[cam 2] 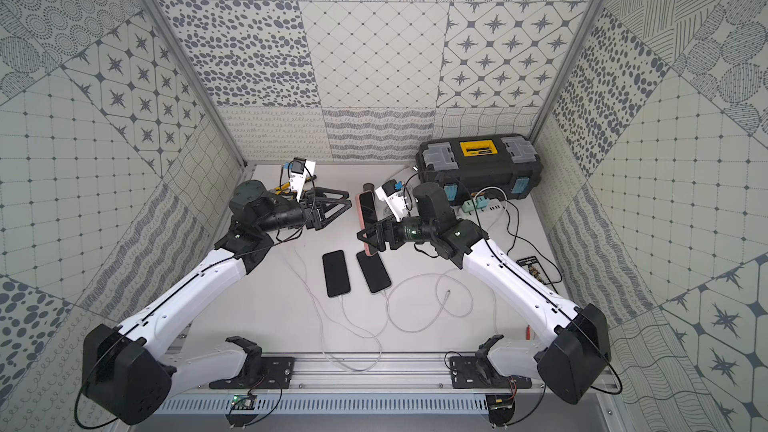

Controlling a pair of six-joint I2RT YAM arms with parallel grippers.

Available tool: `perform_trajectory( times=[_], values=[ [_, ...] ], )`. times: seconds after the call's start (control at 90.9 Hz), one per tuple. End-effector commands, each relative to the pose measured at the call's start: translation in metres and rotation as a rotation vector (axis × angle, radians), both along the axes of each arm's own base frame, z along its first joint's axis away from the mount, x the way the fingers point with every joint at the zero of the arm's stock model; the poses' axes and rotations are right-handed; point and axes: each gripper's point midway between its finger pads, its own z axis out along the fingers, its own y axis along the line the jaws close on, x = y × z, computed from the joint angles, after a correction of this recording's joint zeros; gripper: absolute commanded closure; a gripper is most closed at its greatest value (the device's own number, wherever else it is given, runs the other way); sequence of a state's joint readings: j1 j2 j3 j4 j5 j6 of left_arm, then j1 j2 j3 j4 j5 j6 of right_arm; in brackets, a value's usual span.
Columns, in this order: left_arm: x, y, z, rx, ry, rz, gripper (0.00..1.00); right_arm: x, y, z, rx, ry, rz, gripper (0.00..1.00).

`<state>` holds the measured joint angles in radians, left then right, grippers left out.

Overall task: Unplug the charging cable from the phone
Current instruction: Place the phone at the center of the board.

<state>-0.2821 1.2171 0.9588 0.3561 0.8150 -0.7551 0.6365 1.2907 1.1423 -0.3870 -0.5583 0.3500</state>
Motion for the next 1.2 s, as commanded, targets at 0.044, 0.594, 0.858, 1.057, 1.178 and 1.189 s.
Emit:
perform_trajectory(
  times=[0.044, 0.594, 0.858, 1.057, 1.178, 1.189],
  values=[
    [0.018, 0.022, -0.048, 0.177, 0.043, 0.184, 0.02, 0.031, -0.018, -0.033, -0.153, 0.012, -0.184, 0.49],
    [0.021, 0.027, -0.066, 0.205, 0.082, 0.222, 0.02, 0.061, -0.063, -0.134, -0.538, 0.126, -0.406, 0.49],
    [0.021, 0.029, -0.068, 0.207, 0.083, 0.231, 0.02, 0.068, -0.075, -0.167, -0.669, 0.146, -0.436, 0.48],
    [0.020, 0.030, -0.068, 0.209, 0.085, 0.238, 0.02, 0.071, -0.076, -0.193, -0.746, 0.180, -0.412, 0.48],
    [0.018, 0.032, -0.067, 0.209, 0.077, 0.247, 0.02, 0.072, -0.078, -0.204, -0.777, 0.198, -0.407, 0.47],
    [0.018, 0.032, -0.066, 0.209, 0.076, 0.248, 0.02, 0.073, -0.078, -0.205, -0.779, 0.198, -0.408, 0.47]
  ],
)
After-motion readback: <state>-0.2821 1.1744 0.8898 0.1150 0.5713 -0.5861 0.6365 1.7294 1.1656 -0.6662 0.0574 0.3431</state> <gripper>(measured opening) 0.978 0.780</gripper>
